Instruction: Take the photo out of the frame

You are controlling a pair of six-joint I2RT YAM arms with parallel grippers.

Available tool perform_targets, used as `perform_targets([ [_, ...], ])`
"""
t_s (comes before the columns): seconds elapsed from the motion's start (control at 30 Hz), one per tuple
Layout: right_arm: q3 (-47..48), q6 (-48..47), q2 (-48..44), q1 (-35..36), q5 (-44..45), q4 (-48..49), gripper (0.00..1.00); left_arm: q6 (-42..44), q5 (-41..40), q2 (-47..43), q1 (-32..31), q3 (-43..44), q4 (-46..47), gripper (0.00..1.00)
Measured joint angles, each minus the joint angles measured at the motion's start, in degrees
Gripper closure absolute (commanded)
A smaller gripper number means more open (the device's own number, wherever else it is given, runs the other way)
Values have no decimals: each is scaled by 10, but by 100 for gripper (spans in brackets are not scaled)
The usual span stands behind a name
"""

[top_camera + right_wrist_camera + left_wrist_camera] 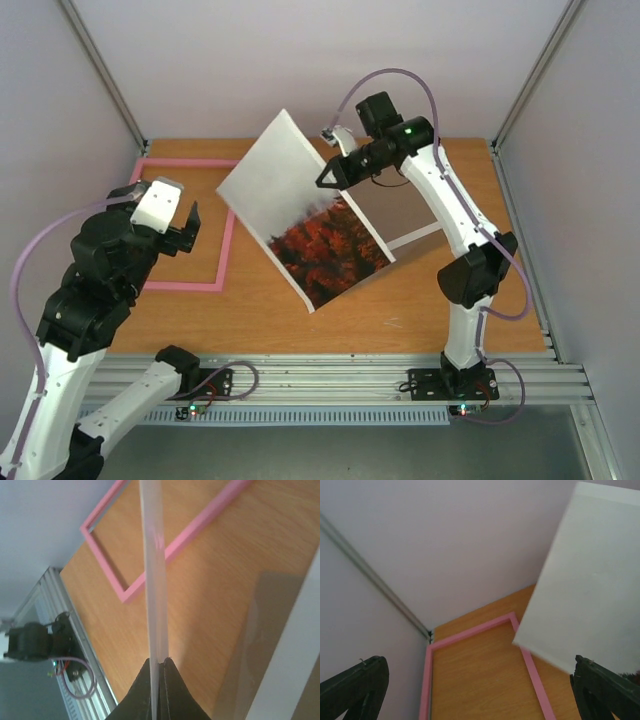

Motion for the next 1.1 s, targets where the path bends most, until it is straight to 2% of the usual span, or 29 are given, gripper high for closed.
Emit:
perform_targets([
  [0.17,-62,78,18,-59,-14,50,99,-83,-57,-8,0,-31,2,1],
  [0.37,-153,153,31,-119,-21,116,99,-202,-74,-4,1,-109,-5,1],
  [0.6,-233,188,63,-168,-28,176,99,-327,-37,3,29,-203,-5,1],
  [0.87,-268,184,106,-196,-13,192,96,-418,41,14,110,-269,-2,0],
  [0.97,-268,182,112,-200,-6,194,85,-439,63,24,126,-276,-1,1],
  [1.1,-268,184,114,-201,3,197,56,-451,81,25,129,-277,0,1],
])
